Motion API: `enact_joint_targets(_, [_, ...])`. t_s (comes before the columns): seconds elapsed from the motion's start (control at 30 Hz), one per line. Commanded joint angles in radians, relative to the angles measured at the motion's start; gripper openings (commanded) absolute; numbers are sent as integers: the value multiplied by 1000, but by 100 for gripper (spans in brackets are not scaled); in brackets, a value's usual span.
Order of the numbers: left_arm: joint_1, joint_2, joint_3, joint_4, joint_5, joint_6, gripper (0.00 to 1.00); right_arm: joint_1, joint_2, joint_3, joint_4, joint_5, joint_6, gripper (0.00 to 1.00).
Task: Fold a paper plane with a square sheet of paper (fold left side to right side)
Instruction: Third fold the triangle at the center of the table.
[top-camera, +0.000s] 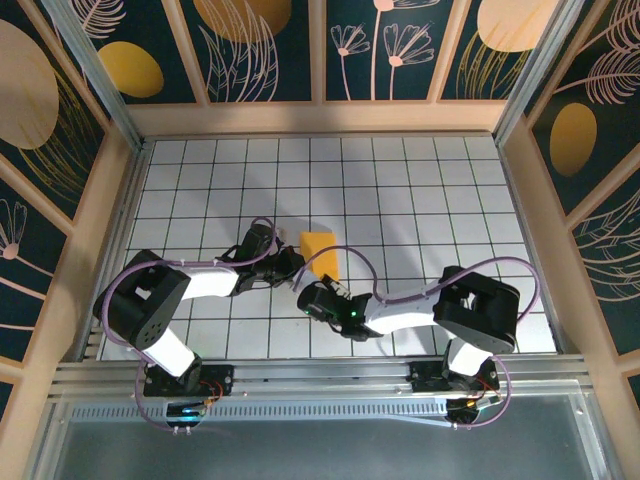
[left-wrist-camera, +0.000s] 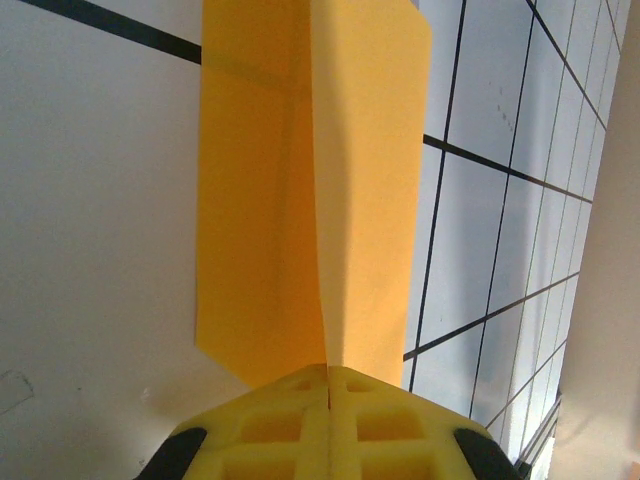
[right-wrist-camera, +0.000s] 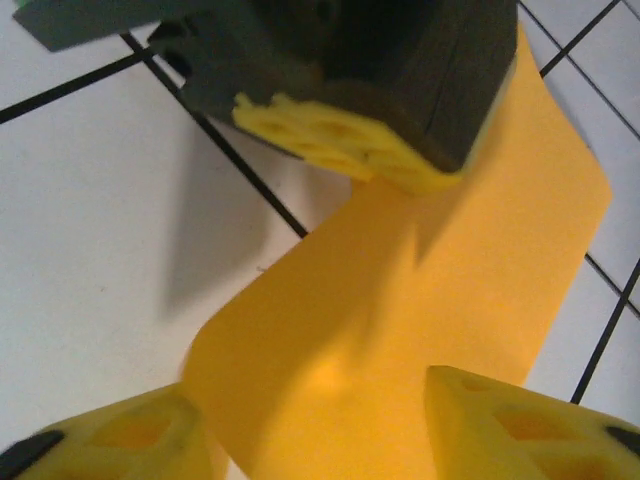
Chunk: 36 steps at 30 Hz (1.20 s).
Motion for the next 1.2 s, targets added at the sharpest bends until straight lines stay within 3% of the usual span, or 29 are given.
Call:
enact_joint_targets(0.0, [8, -12, 1, -18, 10, 13, 0, -3, 10, 18, 29, 0, -12, 33])
enact_joint_targets(0.2, [15, -35, 18, -55, -6, 44, 18, -19, -28, -20, 0, -70, 43, 0])
enact_joint_targets(0.37, [57, -111, 22, -128, -18, 89, 38, -63, -88, -44, -19, -218, 100, 0])
enact_joint_targets(0.5, [79, -180, 43, -205, -45, 137, 44, -118, -126, -65, -19, -378, 151, 0])
enact_joint_targets(0.83, [72, -96, 119, -202, 37, 202, 23, -249, -184, -150, 66, -712, 241, 0])
enact_joint_targets(1.17, [3, 87, 251, -237, 49, 259, 15, -281, -166, -162, 86, -777, 258, 0])
